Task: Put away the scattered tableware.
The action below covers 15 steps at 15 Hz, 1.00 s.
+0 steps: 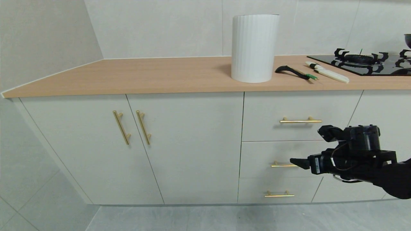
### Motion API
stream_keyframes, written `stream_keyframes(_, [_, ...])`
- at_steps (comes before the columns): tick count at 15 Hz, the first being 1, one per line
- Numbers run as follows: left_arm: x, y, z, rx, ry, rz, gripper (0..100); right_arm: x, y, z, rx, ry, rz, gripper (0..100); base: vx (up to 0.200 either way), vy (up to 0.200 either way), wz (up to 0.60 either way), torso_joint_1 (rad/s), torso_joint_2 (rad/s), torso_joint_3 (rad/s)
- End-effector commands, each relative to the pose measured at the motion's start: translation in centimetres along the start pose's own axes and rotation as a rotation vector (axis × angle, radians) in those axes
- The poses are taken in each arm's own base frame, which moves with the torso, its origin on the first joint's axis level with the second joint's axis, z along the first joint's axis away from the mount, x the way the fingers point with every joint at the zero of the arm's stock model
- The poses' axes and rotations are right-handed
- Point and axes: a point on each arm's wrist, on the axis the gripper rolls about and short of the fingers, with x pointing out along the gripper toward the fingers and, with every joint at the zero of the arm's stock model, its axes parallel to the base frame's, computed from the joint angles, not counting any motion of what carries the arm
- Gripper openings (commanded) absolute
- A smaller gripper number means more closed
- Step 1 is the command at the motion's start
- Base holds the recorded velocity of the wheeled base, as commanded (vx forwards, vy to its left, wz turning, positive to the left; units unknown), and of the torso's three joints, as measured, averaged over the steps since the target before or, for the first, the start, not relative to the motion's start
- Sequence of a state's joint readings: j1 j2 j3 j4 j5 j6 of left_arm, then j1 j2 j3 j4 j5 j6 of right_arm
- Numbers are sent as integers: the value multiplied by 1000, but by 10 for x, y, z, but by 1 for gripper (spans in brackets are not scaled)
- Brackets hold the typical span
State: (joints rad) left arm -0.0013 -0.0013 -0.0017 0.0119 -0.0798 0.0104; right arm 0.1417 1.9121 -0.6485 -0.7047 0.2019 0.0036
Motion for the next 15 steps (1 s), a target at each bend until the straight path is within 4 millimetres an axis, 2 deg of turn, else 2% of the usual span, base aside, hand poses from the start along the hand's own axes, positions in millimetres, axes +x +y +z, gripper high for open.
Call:
stream_keyframes(1, [0,0,0,0,2,0,100,31,-8,-22,14,72,-43,100,0,0,0,0,0,0])
stream_keyframes(9, [0,0,0,0,2,0,100,90,-25,-49,3,-30,-220,100,0,0,0,0,0,0])
stream_keyframes(15, [0,0,0,0,2,0,100,110,-30,-56,22,-66,-247,100,0,0,0,0,0,0])
